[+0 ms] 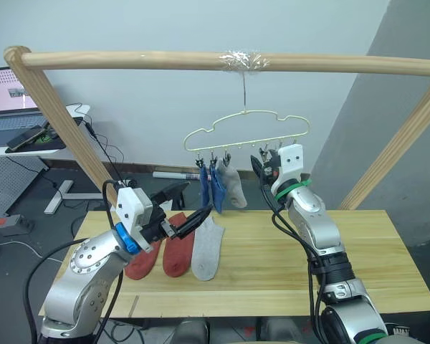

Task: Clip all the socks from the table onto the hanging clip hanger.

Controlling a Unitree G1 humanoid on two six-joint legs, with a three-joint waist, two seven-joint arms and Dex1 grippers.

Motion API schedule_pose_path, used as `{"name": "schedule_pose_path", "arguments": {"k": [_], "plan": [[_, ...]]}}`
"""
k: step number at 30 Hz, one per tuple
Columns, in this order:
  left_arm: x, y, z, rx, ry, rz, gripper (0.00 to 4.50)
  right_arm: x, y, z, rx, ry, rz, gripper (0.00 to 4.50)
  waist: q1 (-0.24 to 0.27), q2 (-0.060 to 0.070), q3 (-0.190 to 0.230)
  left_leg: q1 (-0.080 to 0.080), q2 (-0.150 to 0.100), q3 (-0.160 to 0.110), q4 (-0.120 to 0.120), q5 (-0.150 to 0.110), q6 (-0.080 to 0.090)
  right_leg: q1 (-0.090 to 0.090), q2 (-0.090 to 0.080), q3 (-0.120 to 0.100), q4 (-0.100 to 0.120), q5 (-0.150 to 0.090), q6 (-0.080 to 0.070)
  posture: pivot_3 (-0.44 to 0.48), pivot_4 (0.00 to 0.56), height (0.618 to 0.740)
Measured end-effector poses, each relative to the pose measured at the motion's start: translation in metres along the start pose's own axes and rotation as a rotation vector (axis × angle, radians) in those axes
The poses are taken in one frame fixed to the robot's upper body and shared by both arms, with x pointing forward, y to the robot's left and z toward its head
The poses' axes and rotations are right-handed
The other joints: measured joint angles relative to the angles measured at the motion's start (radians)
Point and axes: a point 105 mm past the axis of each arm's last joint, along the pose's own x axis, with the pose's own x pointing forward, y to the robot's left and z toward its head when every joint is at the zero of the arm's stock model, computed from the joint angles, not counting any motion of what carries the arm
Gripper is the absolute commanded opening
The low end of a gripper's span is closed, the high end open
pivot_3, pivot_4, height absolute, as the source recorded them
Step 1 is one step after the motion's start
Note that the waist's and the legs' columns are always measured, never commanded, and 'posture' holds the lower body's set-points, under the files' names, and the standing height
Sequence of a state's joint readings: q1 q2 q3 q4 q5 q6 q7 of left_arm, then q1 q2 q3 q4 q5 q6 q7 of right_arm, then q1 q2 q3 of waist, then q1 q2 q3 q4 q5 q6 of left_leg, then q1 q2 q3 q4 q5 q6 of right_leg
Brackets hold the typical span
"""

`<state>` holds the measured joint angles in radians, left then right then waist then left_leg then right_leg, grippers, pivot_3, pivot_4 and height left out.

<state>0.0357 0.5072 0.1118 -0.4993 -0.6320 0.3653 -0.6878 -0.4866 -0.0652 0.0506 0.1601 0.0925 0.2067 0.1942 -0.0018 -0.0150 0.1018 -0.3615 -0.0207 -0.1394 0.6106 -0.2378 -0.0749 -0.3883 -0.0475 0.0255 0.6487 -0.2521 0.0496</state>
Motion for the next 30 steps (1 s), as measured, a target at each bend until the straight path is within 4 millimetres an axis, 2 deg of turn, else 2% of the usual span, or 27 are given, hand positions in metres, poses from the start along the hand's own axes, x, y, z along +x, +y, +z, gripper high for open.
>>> {"name": "schedule_pose_path", "arguments": {"k": [7,12,19,30], "plan": [[0.001,0.0,0.001,0.005,-0.005,0.0,4.5,0.004,-0.001,0.0,0.012,0.001,-0.007,3.04,0.0,0.0,-0.001,0.004,0.001,0.006,0.0,0.0,0.0,0.0,0.002,0.007,0.002,0.001,0.001,0.097,0.019,0.74],[0.001,0.001,0.001,0.007,-0.001,0.002,4.5,0.009,0.006,0.003,0.039,-0.006,0.01,3.04,-0.001,0.0,-0.002,0.006,0.002,0.008,0.0,0.0,0.0,0.0,0.004,0.011,0.002,0.001,0.0,0.097,0.019,0.74],[0.001,0.001,0.0,0.009,0.001,0.004,4.5,0.012,0.011,-0.003,0.062,0.013,0.022,3.04,0.0,0.0,-0.002,0.007,0.005,0.009,0.0,0.0,0.0,0.0,0.008,0.013,0.002,0.002,-0.001,0.107,0.024,0.74],[-0.001,0.001,-0.001,0.003,0.006,0.009,4.5,0.019,0.015,0.002,0.103,0.004,0.039,3.04,-0.001,0.0,-0.002,0.011,0.017,0.013,0.0,0.0,0.0,0.0,0.021,0.016,0.002,0.004,-0.005,0.11,0.036,0.74]]}}
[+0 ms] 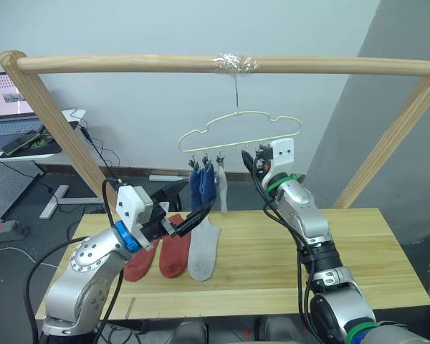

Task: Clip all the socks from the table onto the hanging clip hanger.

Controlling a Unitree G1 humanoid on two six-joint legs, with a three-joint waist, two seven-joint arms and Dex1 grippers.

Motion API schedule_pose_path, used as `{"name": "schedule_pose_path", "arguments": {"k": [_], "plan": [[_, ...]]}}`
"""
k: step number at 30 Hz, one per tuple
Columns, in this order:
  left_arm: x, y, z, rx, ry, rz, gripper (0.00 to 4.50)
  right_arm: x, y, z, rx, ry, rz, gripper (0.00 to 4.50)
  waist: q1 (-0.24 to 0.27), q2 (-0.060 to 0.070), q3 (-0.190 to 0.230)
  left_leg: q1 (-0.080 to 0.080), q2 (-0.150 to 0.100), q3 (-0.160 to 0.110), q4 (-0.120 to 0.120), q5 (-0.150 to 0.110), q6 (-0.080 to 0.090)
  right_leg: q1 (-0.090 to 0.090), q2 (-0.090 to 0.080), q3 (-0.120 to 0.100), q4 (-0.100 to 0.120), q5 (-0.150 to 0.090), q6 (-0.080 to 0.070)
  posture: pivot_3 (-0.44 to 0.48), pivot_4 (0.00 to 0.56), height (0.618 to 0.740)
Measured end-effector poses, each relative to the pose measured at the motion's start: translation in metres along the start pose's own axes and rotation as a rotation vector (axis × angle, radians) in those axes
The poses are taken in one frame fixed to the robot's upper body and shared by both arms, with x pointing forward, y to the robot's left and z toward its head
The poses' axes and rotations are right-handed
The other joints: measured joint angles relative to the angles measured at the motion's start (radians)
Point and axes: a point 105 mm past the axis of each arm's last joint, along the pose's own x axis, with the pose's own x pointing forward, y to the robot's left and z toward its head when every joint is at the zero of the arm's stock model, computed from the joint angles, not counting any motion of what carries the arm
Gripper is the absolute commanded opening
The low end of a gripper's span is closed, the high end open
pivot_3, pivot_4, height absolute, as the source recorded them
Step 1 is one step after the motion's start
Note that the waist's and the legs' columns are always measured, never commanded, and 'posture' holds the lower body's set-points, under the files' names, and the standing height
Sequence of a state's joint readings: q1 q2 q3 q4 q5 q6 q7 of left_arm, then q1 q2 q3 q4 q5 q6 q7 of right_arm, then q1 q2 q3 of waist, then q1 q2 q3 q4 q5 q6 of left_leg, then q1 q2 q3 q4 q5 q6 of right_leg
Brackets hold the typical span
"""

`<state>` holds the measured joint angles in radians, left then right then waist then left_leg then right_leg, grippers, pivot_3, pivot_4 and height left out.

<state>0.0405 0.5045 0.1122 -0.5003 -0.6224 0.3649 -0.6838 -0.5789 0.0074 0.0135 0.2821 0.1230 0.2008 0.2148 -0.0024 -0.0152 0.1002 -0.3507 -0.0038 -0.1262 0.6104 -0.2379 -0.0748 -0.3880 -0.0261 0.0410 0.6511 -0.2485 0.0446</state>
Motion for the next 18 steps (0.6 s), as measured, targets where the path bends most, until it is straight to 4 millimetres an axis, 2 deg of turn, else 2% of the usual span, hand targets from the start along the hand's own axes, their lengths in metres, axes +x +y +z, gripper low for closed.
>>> {"name": "schedule_pose_path", "arguments": {"k": [18], "plan": [[-0.0028,-0.0012,-0.0029,-0.009,0.009,0.017,4.5,-0.0011,-0.0088,0.0018,0.02,-0.017,-0.043,3.04,0.0,0.0,0.0,0.001,0.002,0.002,0.0,0.0,0.0,0.0,0.002,0.002,0.0,-0.002,-0.005,0.111,0.043,0.74]]}}
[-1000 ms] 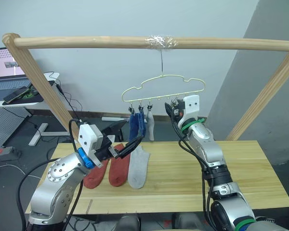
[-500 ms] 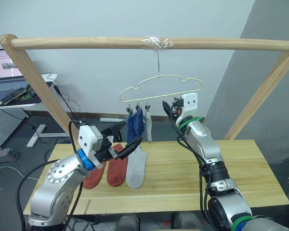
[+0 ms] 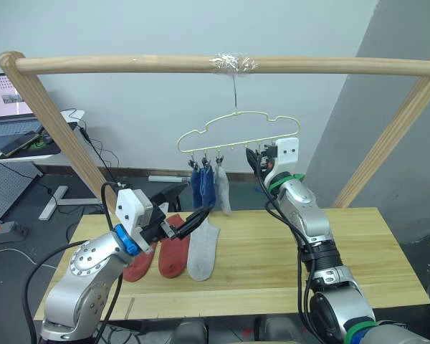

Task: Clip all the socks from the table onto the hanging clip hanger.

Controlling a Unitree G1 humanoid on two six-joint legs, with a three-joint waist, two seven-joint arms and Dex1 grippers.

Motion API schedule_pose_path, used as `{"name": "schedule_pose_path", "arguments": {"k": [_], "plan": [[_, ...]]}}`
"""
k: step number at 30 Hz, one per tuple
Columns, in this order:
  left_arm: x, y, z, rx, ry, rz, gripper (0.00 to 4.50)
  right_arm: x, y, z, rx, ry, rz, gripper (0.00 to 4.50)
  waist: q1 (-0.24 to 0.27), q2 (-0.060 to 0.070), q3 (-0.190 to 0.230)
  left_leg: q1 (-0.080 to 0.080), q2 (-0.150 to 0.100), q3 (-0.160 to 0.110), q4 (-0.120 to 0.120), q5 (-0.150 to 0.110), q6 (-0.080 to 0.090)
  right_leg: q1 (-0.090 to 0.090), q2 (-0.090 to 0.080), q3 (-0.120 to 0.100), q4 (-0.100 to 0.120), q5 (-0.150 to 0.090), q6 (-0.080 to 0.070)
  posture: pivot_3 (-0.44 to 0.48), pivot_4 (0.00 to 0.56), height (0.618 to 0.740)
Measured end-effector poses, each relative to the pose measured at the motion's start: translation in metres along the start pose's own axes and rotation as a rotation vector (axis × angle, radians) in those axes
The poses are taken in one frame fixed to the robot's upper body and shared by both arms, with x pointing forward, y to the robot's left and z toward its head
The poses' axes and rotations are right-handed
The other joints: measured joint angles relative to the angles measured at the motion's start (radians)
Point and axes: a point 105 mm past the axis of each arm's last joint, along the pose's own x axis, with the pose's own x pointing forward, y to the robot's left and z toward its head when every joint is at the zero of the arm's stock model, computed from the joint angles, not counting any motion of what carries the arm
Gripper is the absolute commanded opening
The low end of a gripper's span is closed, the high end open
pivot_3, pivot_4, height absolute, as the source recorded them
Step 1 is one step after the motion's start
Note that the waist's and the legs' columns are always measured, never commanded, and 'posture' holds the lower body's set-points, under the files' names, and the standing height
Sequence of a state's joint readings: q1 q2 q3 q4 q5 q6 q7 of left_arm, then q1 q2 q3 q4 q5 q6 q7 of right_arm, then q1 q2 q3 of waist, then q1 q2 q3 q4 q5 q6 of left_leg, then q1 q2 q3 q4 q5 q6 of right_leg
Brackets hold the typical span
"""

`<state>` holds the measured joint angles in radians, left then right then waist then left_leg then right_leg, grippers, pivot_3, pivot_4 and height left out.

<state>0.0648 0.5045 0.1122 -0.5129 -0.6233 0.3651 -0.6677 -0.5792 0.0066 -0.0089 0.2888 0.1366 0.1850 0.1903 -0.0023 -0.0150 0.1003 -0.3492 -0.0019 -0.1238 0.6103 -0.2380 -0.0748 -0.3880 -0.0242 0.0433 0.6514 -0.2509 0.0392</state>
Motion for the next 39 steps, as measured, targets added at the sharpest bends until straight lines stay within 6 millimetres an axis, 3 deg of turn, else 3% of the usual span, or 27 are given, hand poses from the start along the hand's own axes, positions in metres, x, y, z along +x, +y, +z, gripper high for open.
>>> {"name": "schedule_pose_path", "arguments": {"k": [19,39], "plan": [[-0.001,-0.003,0.001,0.005,-0.003,-0.002,4.5,0.003,0.009,-0.017,0.03,0.09,0.028,3.04,0.0,0.0,0.0,0.0,0.0,0.0,0.0,0.0,0.0,0.0,0.0,0.0,0.0,0.0,0.0,0.126,0.052,0.74],[-0.002,-0.004,0.003,0.005,-0.007,0.008,4.5,0.015,0.018,-0.011,0.064,0.063,0.051,3.04,0.0,0.001,0.001,0.0,0.001,0.0,-0.001,0.0,0.0,0.0,0.0,0.0,-0.002,-0.001,-0.001,0.128,0.051,0.74]]}}
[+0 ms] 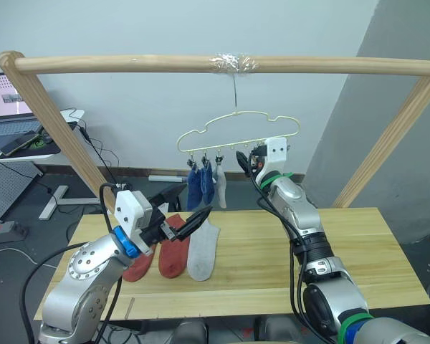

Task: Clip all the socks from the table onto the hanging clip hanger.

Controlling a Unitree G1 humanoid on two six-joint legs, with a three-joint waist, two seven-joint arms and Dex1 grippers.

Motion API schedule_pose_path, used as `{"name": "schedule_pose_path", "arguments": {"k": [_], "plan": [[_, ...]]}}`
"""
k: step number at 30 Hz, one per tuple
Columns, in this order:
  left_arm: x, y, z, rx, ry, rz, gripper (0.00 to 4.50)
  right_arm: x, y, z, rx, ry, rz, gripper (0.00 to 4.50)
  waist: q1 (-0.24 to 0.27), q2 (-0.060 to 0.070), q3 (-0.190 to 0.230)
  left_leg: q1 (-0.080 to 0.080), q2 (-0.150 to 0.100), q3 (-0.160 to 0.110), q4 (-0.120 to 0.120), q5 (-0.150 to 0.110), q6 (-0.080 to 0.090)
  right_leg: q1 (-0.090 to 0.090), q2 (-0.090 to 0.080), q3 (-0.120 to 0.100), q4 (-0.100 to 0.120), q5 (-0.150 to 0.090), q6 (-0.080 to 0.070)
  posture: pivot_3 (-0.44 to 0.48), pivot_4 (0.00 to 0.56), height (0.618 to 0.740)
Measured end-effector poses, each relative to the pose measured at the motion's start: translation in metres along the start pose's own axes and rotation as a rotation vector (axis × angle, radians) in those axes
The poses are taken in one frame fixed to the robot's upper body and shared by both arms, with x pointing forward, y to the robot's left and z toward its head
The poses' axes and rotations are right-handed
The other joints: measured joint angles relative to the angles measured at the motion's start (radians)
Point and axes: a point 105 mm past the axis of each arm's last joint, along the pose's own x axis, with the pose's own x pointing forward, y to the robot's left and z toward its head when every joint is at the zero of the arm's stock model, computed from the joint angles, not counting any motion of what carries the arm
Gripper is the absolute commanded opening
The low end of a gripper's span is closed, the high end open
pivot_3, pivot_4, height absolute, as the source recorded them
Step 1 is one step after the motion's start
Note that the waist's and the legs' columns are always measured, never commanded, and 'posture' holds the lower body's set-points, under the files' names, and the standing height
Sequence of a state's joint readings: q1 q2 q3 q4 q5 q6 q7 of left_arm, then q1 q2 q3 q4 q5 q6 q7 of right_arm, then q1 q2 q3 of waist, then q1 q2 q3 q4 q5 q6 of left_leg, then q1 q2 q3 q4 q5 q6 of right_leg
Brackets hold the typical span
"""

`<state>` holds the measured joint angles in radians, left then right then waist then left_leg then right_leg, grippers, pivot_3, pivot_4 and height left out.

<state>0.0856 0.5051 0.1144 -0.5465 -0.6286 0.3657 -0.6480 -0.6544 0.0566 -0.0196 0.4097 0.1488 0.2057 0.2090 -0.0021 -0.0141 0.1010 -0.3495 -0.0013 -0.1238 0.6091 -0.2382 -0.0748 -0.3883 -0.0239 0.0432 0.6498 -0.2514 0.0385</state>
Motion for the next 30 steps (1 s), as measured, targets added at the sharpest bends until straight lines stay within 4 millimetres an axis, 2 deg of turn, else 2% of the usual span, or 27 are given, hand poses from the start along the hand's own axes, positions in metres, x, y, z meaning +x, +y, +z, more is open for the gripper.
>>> {"name": "schedule_pose_path", "arguments": {"k": [6,9,14,16,30], "plan": [[-0.0004,-0.0005,-0.0003,-0.001,0.001,0.0,4.5,0.0,-0.0004,-0.0003,0.0,0.0,0.0,3.04,0.0,0.0,0.0,0.0,0.0,0.0,0.0,0.0,0.0,0.0,0.0,0.0,0.0,0.0,0.0,0.129,0.053,0.74],[-0.0007,-0.0008,-0.0005,-0.002,0.002,0.0,4.5,0.0,-0.0009,-0.0025,0.002,0.007,-0.002,2.46,0.0,0.001,0.0,0.0,0.0,0.0,0.0,0.0,0.0,0.0,0.0,0.0,0.0,0.0,0.0,0.129,0.054,0.74],[-0.0017,-0.0016,-0.002,-0.008,0.006,0.0,4.5,0.0,-0.0013,-0.0025,0.004,0.007,-0.006,0.63,0.0,0.001,0.001,0.0,0.0,0.0,-0.001,0.0,0.0,0.0,0.0,0.0,-0.001,0.0,0.0,0.128,0.055,0.74],[-0.0017,-0.0017,-0.0019,-0.011,0.006,0.0,4.5,-0.0003,-0.0034,-0.0022,0.006,0.006,-0.015,0.2,0.0,0.001,0.001,0.0,0.0,0.0,-0.001,0.0,0.0,0.0,0.0,0.0,-0.001,0.0,0.0,0.129,0.057,0.74],[-0.0022,-0.0023,-0.0026,-0.02,0.005,-0.001,4.5,-0.0011,-0.0079,-0.002,0.002,0.007,-0.029,0.2,0.0,0.002,0.001,-0.001,0.0,0.0,-0.001,0.0,0.0,0.0,0.0,0.0,-0.002,0.0,0.0,0.126,0.055,0.74]]}}
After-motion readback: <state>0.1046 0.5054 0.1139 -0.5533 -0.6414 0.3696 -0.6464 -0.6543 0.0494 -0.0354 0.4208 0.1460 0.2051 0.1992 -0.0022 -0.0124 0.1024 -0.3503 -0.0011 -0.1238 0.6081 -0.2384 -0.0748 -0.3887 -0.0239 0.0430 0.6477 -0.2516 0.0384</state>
